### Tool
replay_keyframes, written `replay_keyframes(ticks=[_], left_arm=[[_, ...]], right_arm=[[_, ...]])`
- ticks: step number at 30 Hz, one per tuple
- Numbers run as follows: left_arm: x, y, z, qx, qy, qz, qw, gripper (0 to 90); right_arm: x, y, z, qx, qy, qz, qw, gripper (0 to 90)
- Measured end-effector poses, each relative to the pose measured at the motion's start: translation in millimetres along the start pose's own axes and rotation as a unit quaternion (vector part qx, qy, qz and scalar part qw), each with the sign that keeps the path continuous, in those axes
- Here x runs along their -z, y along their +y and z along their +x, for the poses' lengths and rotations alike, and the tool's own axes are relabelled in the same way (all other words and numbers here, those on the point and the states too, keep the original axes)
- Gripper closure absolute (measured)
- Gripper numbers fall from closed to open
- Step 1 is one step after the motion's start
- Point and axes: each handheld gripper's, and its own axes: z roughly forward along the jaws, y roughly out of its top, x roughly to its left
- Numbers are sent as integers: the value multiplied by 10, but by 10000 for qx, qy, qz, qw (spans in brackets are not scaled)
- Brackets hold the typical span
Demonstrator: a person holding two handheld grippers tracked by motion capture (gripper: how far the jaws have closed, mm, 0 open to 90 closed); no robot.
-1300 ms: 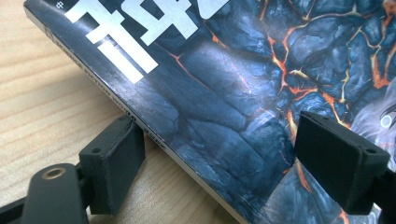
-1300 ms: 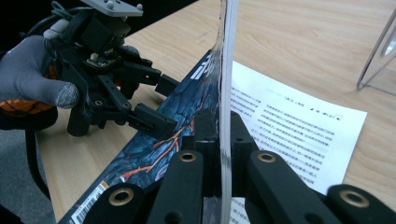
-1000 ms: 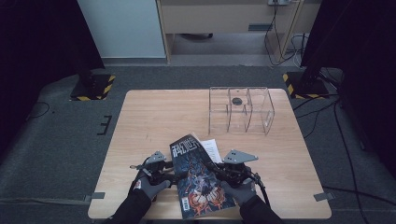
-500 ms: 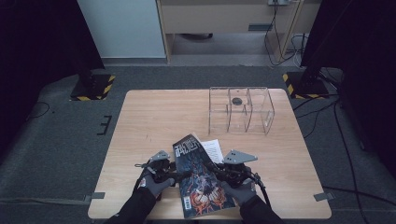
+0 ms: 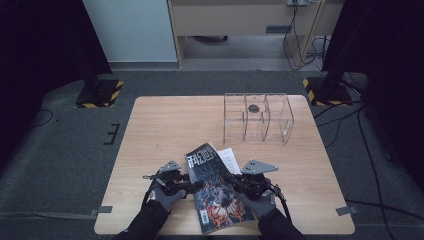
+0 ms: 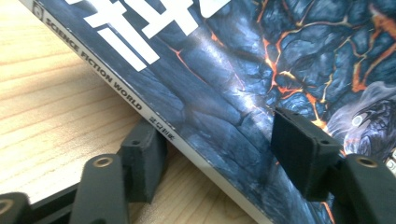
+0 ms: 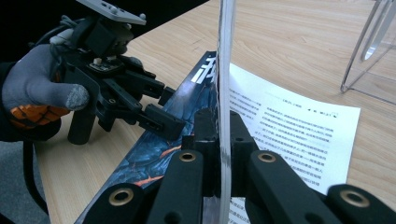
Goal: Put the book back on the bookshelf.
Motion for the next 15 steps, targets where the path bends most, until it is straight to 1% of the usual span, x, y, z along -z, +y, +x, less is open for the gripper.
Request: replay_keyframes(ticks=[3, 4, 8, 11, 15], left_arm=[[15, 10, -10, -34, 18, -35, 10000, 413], [28, 18, -25, -57, 56, -95, 9999, 429], [52, 33, -53, -66, 111, -172, 9998, 513], [56, 35, -64, -66, 136, -163, 9998, 537], [59, 43, -96, -78, 230, -103, 9997, 564]], right_arm=[[2, -5, -10, -18, -3, 0, 10000, 866], [4, -8, -19, -43, -18, 7, 10000, 865], [7, -13, -37, -52, -64, 33, 10000, 864], [4, -16, -44, -63, -80, 43, 9999, 864], [-13, -22, -52, -78, -137, 116, 9998, 864]])
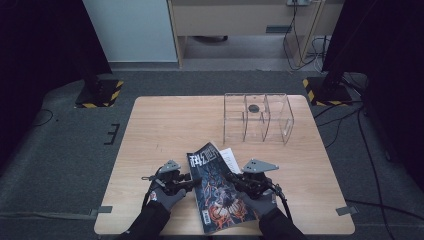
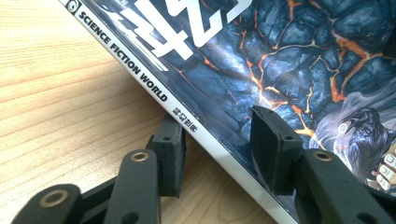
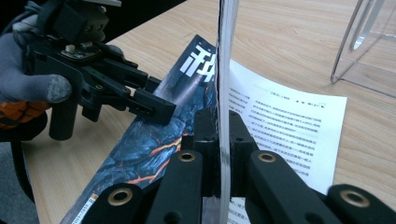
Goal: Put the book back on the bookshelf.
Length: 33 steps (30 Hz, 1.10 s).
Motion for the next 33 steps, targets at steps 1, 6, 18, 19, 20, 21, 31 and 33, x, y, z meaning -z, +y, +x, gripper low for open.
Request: replay_keyframes(ticks=[1, 6, 18, 19, 20, 21, 31, 33], left_arm=[[1, 2, -6, 1, 7, 5, 10000, 569], [23, 25, -52, -105, 100, -17, 9999, 600], [82, 101, -154, -335, 212, -92, 9992, 640], [108, 126, -172, -398, 221, -138, 9989, 644], [108, 126, -172, -398, 221, -138, 9989, 648], [121, 137, -180, -425, 228, -166, 9987, 648], [230, 244, -282, -736, 185, -430, 9962, 683], [242, 256, -299, -782, 169, -449, 9958, 689]], right_arm=[[-2, -1, -3, -2, 1, 22, 10000, 863], [-15, -9, -29, -43, -86, 116, 9999, 857], [-25, -31, -131, -189, -246, 287, 9991, 802], [-30, -39, -148, -225, -277, 291, 9989, 791], [-30, -39, -148, -225, -277, 291, 9989, 791], [-34, -42, -159, -193, -317, 305, 9988, 791], [-50, -66, -239, -339, -382, 371, 9980, 771], [-56, -71, -262, -363, -379, 387, 9979, 758]])
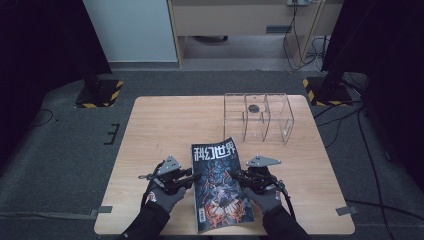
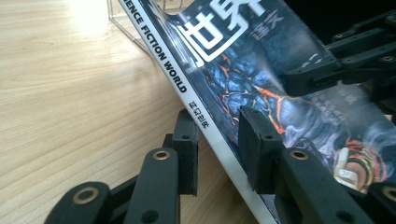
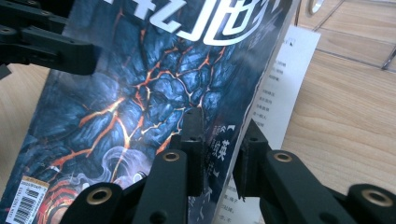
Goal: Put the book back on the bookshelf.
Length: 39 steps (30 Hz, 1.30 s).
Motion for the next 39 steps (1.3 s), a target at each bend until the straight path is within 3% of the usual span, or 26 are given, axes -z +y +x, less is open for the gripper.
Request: replay_keyframes(ticks=[11, 22, 30, 35, 39], left_arm=[[80, 106, -95, -157, -17, -188, 9997, 722], [224, 248, -173, -276, -116, -589, 9978, 776], [297, 331, -240, -388, -246, -838, 9954, 803], [331, 396, -306, -697, -336, -1117, 9907, 822], [318, 377, -331, -787, -403, -1126, 9897, 824]], right_arm=[[-21, -7, -51, -148, 117, -13, 9998, 741], [83, 80, -41, -87, 217, -413, 9989, 767], [200, 166, -19, 105, 162, -719, 9972, 790], [299, 230, -28, 171, 73, -1017, 9946, 811], [331, 241, -48, 207, -7, -1071, 9940, 813]])
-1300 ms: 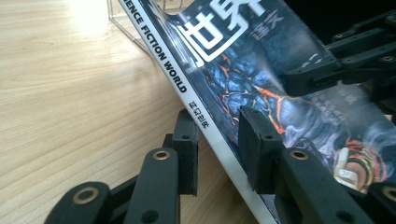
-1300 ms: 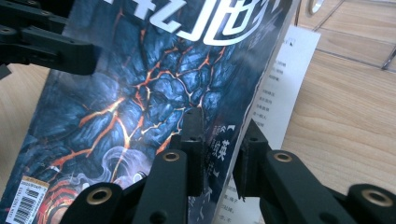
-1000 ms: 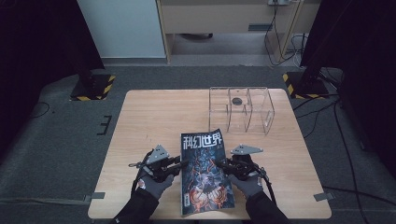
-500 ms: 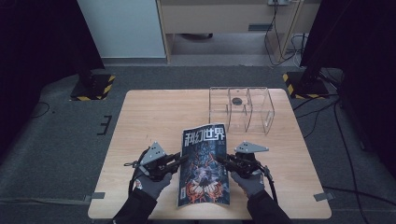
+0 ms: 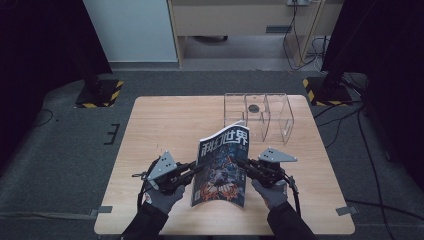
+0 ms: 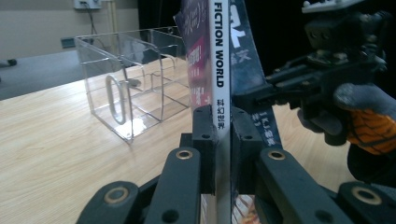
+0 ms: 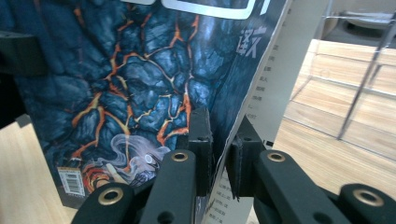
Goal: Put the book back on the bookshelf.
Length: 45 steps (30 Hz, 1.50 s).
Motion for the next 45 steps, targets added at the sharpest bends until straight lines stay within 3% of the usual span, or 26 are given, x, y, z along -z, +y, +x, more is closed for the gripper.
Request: replay_keyframes(ticks=[7, 10, 20, 26, 31, 35, 39, 45], left_arm=[[38, -30, 1, 25, -42, 56, 10000, 824], [68, -51, 10, 51, -69, 85, 9999, 823], [106, -56, -13, -186, -221, 141, 9995, 824], [96, -38, -40, -294, -277, 177, 9990, 823], [103, 6, -45, -386, -255, 91, 9989, 823], [134, 31, -72, -643, -239, -30, 9976, 825], [138, -25, -65, -640, -199, -9, 9978, 822], [130, -62, -28, -433, -214, 95, 9988, 765]], right_arm=[[4, -18, -26, -42, 34, -10, 10000, 769], [-15, -42, -51, -63, -3, 43, 10000, 668], [-61, -61, -88, -78, 21, 97, 9999, 603], [-45, -56, -139, -226, 157, 28, 9996, 742], [-18, -26, -122, -189, 187, -169, 9995, 797], [51, 52, -83, 79, 122, -446, 9989, 815], [73, 31, -73, 205, 134, -495, 9985, 816], [95, 25, -46, 241, 268, -526, 9980, 850]])
